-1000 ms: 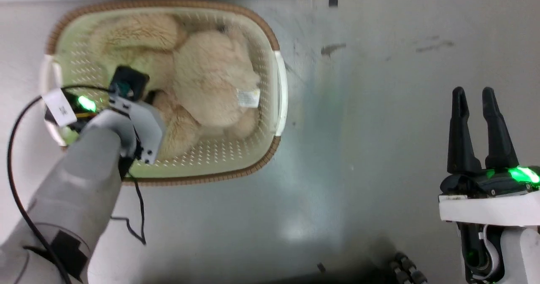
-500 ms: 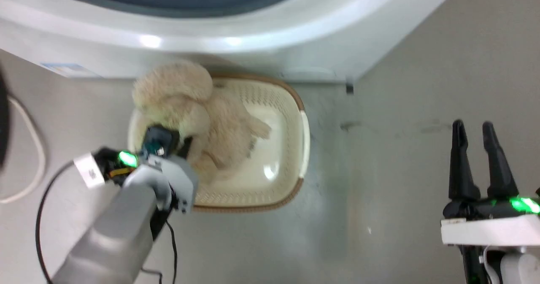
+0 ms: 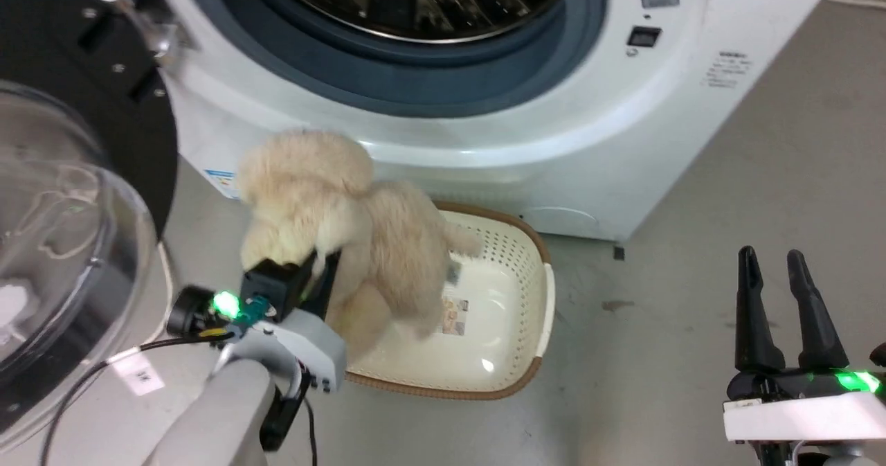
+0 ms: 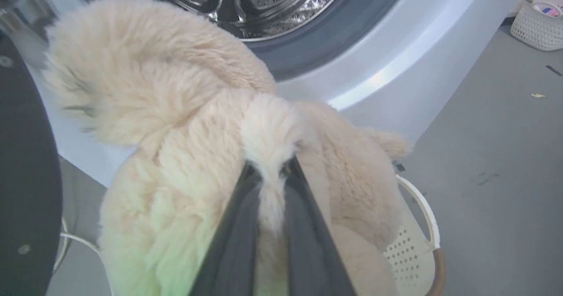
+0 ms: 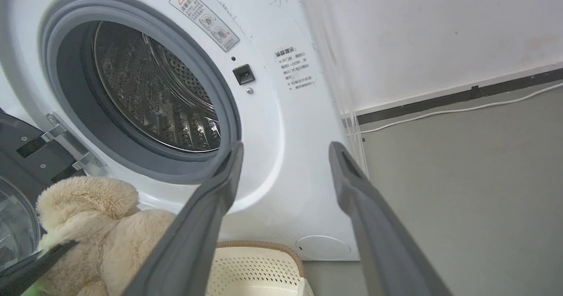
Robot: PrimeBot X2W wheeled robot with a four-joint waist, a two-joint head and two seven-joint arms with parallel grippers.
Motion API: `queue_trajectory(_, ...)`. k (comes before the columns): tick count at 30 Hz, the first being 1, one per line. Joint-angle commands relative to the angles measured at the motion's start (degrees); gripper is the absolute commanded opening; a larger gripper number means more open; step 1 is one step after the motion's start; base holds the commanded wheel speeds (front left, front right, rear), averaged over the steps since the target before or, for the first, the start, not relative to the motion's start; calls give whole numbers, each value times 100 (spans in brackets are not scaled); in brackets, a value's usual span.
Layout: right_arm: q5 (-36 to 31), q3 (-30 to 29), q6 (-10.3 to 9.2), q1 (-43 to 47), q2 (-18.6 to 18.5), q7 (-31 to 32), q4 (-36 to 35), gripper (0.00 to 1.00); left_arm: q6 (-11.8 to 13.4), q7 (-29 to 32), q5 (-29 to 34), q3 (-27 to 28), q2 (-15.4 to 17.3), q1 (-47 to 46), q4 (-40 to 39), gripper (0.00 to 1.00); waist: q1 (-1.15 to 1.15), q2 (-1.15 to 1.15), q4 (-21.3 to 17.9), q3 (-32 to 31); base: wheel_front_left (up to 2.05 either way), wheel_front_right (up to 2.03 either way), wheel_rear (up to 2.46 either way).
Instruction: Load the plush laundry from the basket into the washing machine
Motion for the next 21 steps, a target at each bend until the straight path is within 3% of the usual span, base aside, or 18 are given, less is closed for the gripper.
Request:
queue_trajectory(1,-32,10,5,50,13,-25,-19,100,69,-40,161,234,-20,53,-407,0,2,0,87,-88,0,0,0)
queue_trajectory(5,-50,47,5,25,13,-25,-78,100,43,-40,489,755,-47,183,-1297,0,2,0,52,25,0,0,0)
queue_trajectory(9,-90,130,5,-96,13,-25,-105,100,-153,-40,674,1188,-57,82,-1862,0,2,0,-79,294,0,0,0)
queue_trajectory(14,-67,209,5,-358,13,-25,-140,100,-492,-40,785,1506,-9,-422,-1981,0,2,0,-319,730,0,0,0)
queue_trajectory(21,26,307,5,-642,13,-25,-149,100,-747,-39,794,1727,132,-1519,-1654,0,2,0,-661,1330,0,0,0)
